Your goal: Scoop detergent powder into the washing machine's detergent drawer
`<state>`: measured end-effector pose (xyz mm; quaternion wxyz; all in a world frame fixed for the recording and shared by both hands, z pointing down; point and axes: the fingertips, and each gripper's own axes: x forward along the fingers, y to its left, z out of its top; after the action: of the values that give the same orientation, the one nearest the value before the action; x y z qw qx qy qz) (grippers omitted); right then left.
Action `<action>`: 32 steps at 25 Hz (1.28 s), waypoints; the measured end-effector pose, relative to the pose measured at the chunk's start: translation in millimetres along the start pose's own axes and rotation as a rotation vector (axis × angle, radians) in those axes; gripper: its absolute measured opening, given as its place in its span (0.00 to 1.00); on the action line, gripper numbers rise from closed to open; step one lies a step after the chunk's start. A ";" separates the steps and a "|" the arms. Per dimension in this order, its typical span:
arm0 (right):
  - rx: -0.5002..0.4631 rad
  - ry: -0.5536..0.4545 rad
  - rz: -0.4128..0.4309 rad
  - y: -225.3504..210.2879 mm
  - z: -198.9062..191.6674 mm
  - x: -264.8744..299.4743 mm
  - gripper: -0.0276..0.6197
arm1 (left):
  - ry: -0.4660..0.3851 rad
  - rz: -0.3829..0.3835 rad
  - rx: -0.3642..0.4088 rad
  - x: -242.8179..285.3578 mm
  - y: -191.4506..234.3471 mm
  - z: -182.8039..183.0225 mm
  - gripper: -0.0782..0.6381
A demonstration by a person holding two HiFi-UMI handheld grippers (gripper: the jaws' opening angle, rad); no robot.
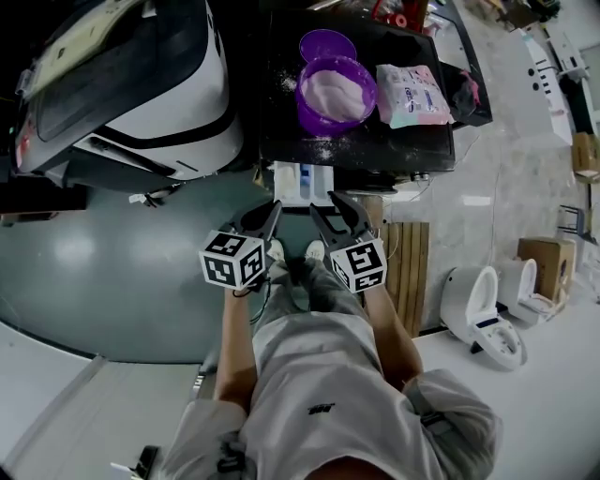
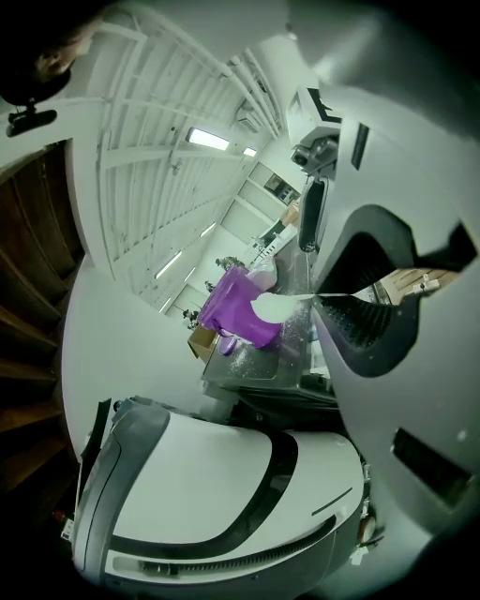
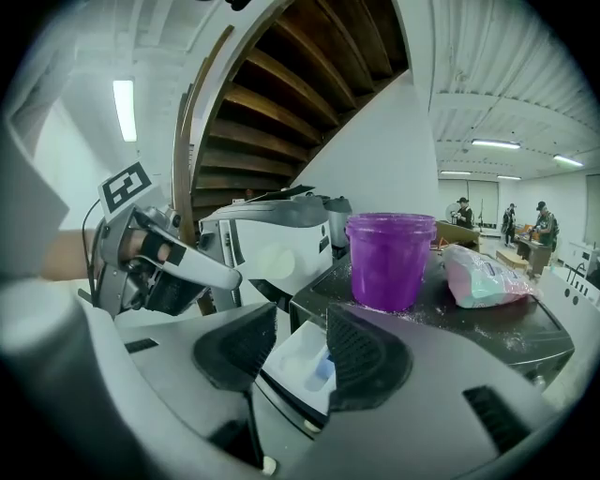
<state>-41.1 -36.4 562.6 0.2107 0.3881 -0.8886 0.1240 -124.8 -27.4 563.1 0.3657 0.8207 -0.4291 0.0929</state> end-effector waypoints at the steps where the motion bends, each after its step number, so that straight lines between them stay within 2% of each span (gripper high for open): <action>1: 0.003 0.002 0.002 -0.2 -2.7 1.2 0.30 | -0.001 0.002 -0.004 0.9 2.0 -2.2 0.13; 8: 0.007 0.012 -0.002 -4.8 -28.4 11.5 0.30 | 0.023 0.029 0.016 13.9 19.7 -24.2 0.13; 19: 0.040 0.051 -0.005 -9.6 -68.4 21.5 0.30 | 0.057 0.054 0.001 35.1 40.1 -56.0 0.13; 26: 0.054 0.073 -0.002 -12.9 -85.8 28.1 0.30 | 0.101 0.093 0.048 49.9 50.5 -72.1 0.13; 32: 0.058 0.083 0.004 -14.2 -92.7 30.6 0.30 | 0.154 0.161 0.135 58.2 56.2 -81.4 0.13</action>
<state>-23.4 -29.8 659.4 0.2359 0.3869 -0.8758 0.1663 -119.3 -29.6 677.8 0.3330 0.7966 -0.4571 0.2133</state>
